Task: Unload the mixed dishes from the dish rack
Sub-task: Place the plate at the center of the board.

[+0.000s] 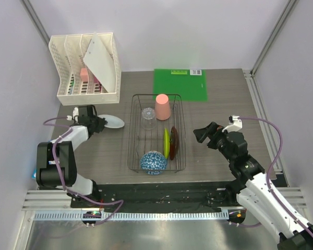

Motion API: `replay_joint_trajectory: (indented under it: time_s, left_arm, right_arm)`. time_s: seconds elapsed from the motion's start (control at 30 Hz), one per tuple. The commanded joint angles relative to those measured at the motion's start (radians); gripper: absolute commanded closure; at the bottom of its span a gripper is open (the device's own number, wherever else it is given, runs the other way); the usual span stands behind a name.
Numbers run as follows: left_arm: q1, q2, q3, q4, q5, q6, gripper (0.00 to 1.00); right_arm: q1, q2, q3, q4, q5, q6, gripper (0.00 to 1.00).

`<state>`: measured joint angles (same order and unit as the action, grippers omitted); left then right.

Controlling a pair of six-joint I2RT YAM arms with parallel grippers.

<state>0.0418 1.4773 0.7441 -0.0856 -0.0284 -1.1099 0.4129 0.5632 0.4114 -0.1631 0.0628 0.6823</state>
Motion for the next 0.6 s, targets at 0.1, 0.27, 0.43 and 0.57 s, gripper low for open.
replay_joint_trajectory:
  time_s: [0.1, 0.27, 0.43, 0.57]
  left_arm:
    - [0.013, 0.077, 0.086, 0.090, -0.013, -0.005, 1.00]
    - [0.032, 0.147, 0.124, 0.017, -0.030, 0.010, 0.86]
    - [0.033, 0.160, 0.163, -0.106, -0.054, 0.051, 0.54]
    - [0.035, 0.144, 0.153, -0.193, -0.080, 0.088, 0.43]
  right_arm:
    - [0.004, -0.029, -0.019, 0.040, -0.012, 0.013, 0.04]
    - [0.004, -0.025, -0.023, 0.039, -0.012, 0.013, 0.04]
    - [0.004, -0.023, -0.034, 0.037, -0.001, 0.003, 0.04]
    - [0.004, -0.016, -0.040, 0.042, 0.003, -0.003, 0.04]
